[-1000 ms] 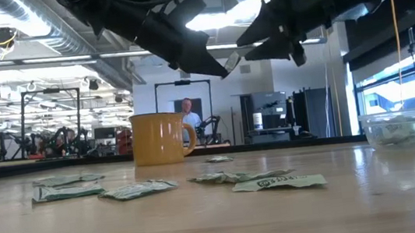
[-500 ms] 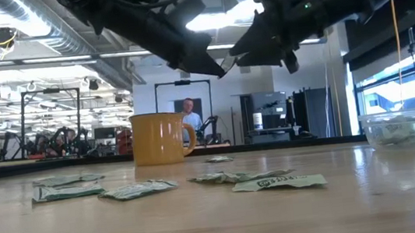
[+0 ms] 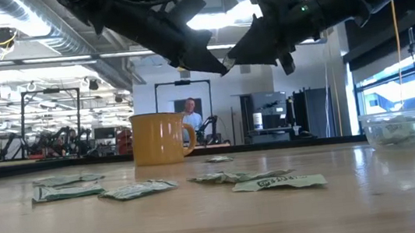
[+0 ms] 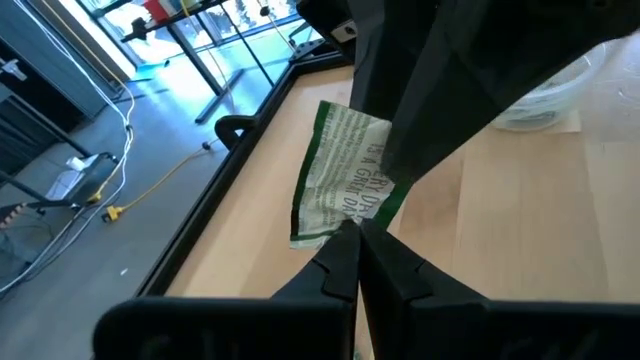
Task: Pick and place items into bin
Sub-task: Put the truvia packet into the transparent bin
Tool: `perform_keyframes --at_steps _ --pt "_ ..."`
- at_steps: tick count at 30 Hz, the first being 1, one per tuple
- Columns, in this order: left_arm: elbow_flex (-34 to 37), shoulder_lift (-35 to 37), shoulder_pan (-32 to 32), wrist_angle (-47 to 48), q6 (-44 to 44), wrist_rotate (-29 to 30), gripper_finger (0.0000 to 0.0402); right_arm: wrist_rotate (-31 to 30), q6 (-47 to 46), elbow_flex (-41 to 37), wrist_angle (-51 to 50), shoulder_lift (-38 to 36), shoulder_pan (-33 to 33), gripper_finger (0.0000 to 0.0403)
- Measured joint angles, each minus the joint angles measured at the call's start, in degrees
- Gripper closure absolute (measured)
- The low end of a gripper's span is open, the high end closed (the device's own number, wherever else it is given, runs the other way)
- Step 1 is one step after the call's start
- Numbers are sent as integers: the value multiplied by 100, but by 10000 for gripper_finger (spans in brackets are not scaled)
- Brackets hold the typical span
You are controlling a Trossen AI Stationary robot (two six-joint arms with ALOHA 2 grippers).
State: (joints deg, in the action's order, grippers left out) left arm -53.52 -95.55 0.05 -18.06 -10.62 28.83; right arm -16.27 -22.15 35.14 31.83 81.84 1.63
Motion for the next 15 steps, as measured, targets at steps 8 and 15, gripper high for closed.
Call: perform_keyframes --at_steps 8,15 --pt "0 0 0 19 -109 1 393 -4 171 0 -27 0 2 391" --pt "0 0 -72 112 -239 24 349 -50 297 0 -43 0 2 395"
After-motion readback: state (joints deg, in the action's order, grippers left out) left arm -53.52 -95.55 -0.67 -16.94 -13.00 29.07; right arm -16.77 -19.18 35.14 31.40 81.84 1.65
